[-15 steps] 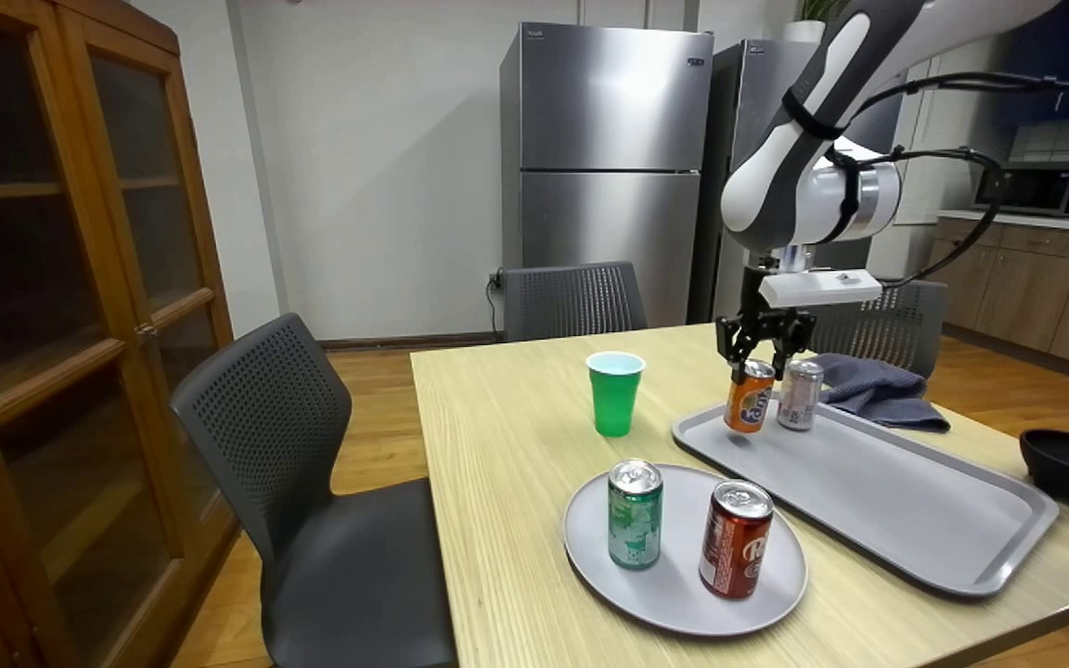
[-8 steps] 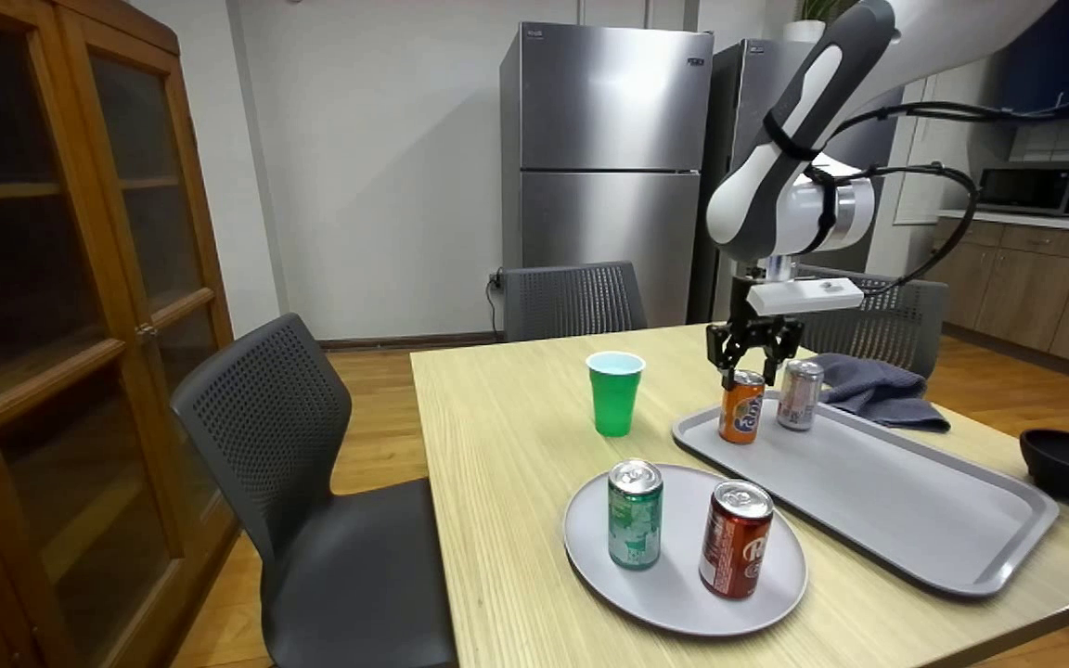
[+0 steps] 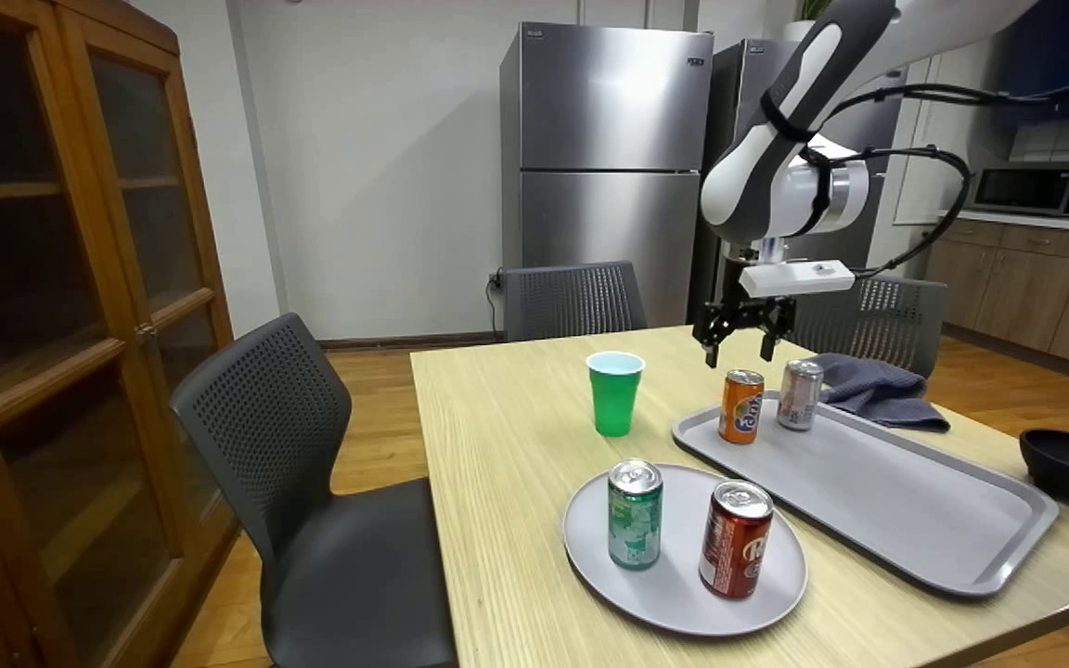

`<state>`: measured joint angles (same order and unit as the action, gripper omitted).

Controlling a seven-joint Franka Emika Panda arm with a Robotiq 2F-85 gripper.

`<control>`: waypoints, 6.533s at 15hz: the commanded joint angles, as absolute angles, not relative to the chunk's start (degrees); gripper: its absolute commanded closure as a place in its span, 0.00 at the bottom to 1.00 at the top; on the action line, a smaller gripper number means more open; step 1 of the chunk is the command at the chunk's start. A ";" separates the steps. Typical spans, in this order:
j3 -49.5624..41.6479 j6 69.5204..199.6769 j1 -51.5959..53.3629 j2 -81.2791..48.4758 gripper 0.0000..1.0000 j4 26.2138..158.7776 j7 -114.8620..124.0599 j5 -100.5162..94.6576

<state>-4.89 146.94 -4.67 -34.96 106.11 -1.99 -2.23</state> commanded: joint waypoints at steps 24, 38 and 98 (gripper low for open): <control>6.72 145.78 14.80 -19.24 0.00 122.77 1.78 -7.20; 4.94 147.49 15.79 -20.76 0.00 129.21 7.17 -10.80; -11.43 148.12 -8.42 -20.83 0.62 126.97 4.19 -5.99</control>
<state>-11.02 148.62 -6.66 -21.17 126.99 4.65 -7.81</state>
